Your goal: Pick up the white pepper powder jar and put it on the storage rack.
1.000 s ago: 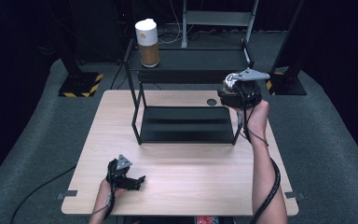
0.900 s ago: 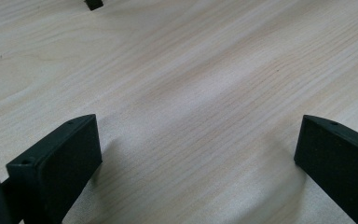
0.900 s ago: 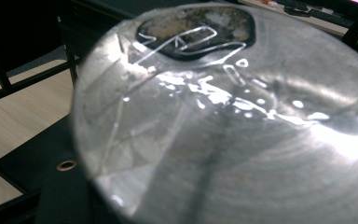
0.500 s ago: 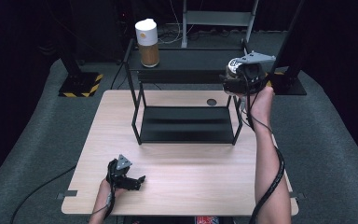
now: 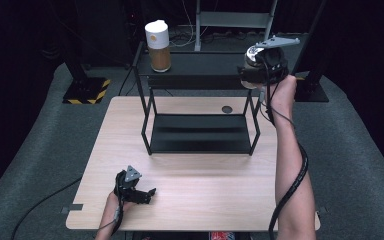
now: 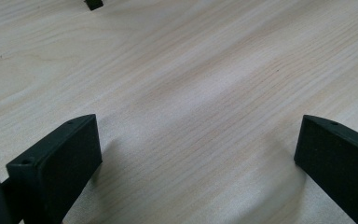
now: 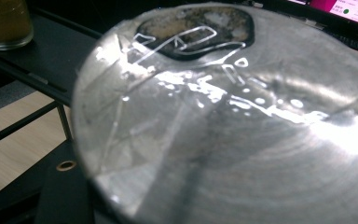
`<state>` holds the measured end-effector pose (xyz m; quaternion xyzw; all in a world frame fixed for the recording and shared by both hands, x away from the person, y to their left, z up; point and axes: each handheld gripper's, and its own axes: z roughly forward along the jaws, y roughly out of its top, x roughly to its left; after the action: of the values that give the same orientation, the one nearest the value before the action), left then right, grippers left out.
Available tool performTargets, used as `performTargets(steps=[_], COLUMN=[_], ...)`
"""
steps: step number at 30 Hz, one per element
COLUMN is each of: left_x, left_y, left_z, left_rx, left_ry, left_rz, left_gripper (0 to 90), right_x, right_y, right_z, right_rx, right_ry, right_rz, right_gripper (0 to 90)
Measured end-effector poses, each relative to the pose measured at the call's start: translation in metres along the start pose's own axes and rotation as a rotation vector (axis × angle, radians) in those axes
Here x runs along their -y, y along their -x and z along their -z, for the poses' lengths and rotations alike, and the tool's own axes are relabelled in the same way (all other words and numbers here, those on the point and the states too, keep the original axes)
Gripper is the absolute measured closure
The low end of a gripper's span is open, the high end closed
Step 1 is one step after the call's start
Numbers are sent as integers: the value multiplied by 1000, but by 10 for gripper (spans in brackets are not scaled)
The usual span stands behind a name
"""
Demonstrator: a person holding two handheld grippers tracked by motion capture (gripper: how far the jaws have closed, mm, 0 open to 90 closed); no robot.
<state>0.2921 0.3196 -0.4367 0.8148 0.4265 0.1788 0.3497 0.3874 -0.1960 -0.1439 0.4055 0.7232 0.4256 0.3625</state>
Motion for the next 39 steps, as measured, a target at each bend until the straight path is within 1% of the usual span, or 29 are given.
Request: performTargets(steps=[2,3,5,7,14,18,21,30,33,35,39], left_x=[0,0,0,0,0,0,0,0,0,0,0], left_y=[0,0,0,0,0,0,0,0,0,0,0], left_z=[0,0,0,0,0,0,0,0,0,0,0], left_rx=[0,0,0,0,1,0,0,0,0,0,0], left_ry=[-3,-1,-2,-2,-2,-2,-2,-2,-2,-2,-2], left_rz=[-3,-1,-3,-4,-3,-3,-3,-2,-3,-3,-3], left_gripper=[0,0,0,0,0,0,0,0,0,0,0], right_x=[-2,-8,-10,-16,-34,-41,-44,-54,-56,-57,-59], right_y=[1,3,3,4,8,10,12,18,21,22,24], right_z=[-1,-6,-8,-12,-30,-40,-47,-63,-67,-70,-72], right_rx=[0,1,2,7,14,15,9,18,11,8,-5], right_ry=[-1,-7,-11,-21,-53,-74,-91,-127,-144,-158,-169], right_rz=[-2,-9,-12,-9,-25,-37,-50,-86,-100,-101,-109], right_gripper=[302,302,303,302,303,303,303,302,303,302,302])
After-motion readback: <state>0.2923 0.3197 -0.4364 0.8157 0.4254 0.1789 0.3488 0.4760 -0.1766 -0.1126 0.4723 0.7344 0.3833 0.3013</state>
